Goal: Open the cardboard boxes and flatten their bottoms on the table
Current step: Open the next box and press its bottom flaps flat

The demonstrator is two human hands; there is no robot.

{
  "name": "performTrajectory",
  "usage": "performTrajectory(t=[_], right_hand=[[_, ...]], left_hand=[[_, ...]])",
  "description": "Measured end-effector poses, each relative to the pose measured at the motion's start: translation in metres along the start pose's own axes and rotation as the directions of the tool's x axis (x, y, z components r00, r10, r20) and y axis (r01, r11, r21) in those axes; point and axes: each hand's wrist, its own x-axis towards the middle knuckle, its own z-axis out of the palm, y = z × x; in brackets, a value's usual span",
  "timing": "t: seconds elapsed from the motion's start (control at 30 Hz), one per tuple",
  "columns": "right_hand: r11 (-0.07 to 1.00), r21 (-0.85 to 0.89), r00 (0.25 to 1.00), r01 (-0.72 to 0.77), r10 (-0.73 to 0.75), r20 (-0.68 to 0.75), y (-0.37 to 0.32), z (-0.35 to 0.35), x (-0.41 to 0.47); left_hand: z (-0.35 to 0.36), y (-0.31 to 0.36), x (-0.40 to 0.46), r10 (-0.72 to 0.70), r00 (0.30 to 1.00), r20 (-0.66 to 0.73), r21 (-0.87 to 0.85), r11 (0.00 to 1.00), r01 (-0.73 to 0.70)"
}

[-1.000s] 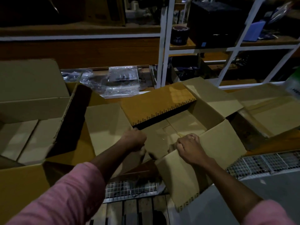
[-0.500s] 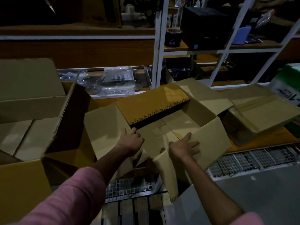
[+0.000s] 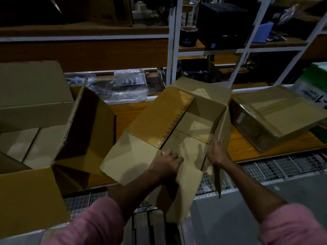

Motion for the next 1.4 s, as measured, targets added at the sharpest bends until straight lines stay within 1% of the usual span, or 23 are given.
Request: performTrajectory(t=[0.07,0.13,0.2,0.33,0.37,0.43,0.47,0.5,0.53,0.6,0.63,0.7,0.73,0.8,0.87,0.97,1.1,1.17,1.2,1.27,1.33,1.4], right_hand=[[0.999,-0.015,0.998,0.035,-0.034,0.043,0.015,-0.01,0.002],[0.997,-0.014,0.996,0.076,-0.075,0.044,0.026,-0.015,0.002],[0.995,-0.033,0.996,0.093,-0.093,0.008,0.032,-0.015,0.002],[0.977,-0.204,0.988,0.06,-0.087,-0.127,0.021,0.001,-0.005],[0.966,-0.248,0.982,0.072,-0.112,-0.153,0.016,0.006,-0.01],[0.919,-0.363,0.96,0.155,-0.227,-0.164,0.007,0.015,-0.024],[0.892,-0.401,0.947,0.21,-0.287,-0.143,0.004,0.019,-0.031],[0.884,-0.385,0.939,0.266,-0.328,-0.103,0.002,0.023,-0.039],[0.891,-0.33,0.938,0.313,-0.345,-0.043,-0.002,0.027,-0.048],[0.906,-0.209,0.929,0.369,-0.351,0.115,-0.006,0.033,-0.067],[0.905,-0.177,0.917,0.387,-0.358,0.177,-0.007,0.034,-0.077],[0.905,-0.142,0.899,0.401,-0.36,0.248,-0.005,0.033,-0.095],[0.91,-0.148,0.899,0.388,-0.339,0.278,-0.002,0.032,-0.104],[0.889,-0.254,0.897,0.381,-0.289,0.334,0.005,0.03,-0.121],[0.84,-0.391,0.91,0.377,-0.255,0.328,0.012,0.03,-0.136],[0.775,-0.498,0.919,0.388,-0.286,0.271,0.021,0.03,-0.154],[0.567,-0.708,0.905,0.421,-0.319,0.283,0.027,0.015,-0.174],[0.509,-0.756,0.905,0.412,-0.324,0.276,0.029,0.001,-0.175],[0.49,-0.77,0.907,0.408,-0.315,0.28,0.029,-0.007,-0.172],[0.445,-0.803,0.912,0.396,-0.29,0.29,0.03,-0.022,-0.161],[0.384,-0.837,0.91,0.389,-0.3,0.285,0.026,-0.036,-0.147],[0.355,-0.85,0.905,0.389,-0.321,0.28,0.021,-0.048,-0.131]], left_hand=[[0.001,-0.007,0.003,0.026,0.998,-0.05,0.017,1.0,-0.025],[0.0,-0.019,0.003,0.014,1.0,-0.023,0.0,1.0,-0.014],[0.001,-0.028,0.002,-0.014,1.0,0.013,0.0,1.0,0.014],[0.003,-0.012,-0.002,-0.03,0.999,-0.026,0.046,0.998,0.031],[0.005,-0.006,-0.003,-0.03,0.999,-0.033,0.058,0.998,0.032],[0.008,0.001,-0.007,-0.02,0.999,-0.036,0.075,0.997,0.023],[0.01,0.003,-0.008,-0.012,0.999,-0.038,0.077,0.997,0.015],[0.011,0.006,-0.009,-0.004,0.999,-0.042,0.079,0.997,0.007],[0.011,0.009,-0.009,-0.001,0.999,-0.047,0.082,0.997,0.005],[0.01,0.017,-0.009,-0.024,0.999,-0.032,0.072,0.997,0.027],[0.009,0.022,-0.009,-0.044,0.999,-0.016,0.064,0.997,0.045],[0.007,0.032,-0.011,-0.067,0.998,0.008,0.06,0.996,0.066],[0.006,0.038,-0.013,-0.066,0.998,0.014,0.061,0.996,0.065],[0.005,0.051,-0.019,-0.054,0.998,0.017,0.056,0.997,0.053],[0.006,0.066,-0.026,-0.041,0.999,0.012,0.044,0.998,0.04],[0.007,0.089,-0.036,0.0,1.0,-0.015,0.021,1.0,0.001],[0.006,0.098,-0.046,0.186,0.979,-0.081,0.005,0.983,-0.186],[0.003,0.089,-0.049,0.26,0.961,-0.095,0.004,0.965,-0.261],[0.001,0.083,-0.05,0.272,0.958,-0.09,-0.008,0.962,-0.273],[-0.003,0.069,-0.049,0.267,0.961,-0.076,-0.06,0.961,-0.271],[-0.008,0.06,-0.044,0.264,0.961,-0.085,-0.103,0.957,-0.272],[-0.013,0.053,-0.036,0.255,0.959,-0.124,-0.082,0.96,-0.266]])
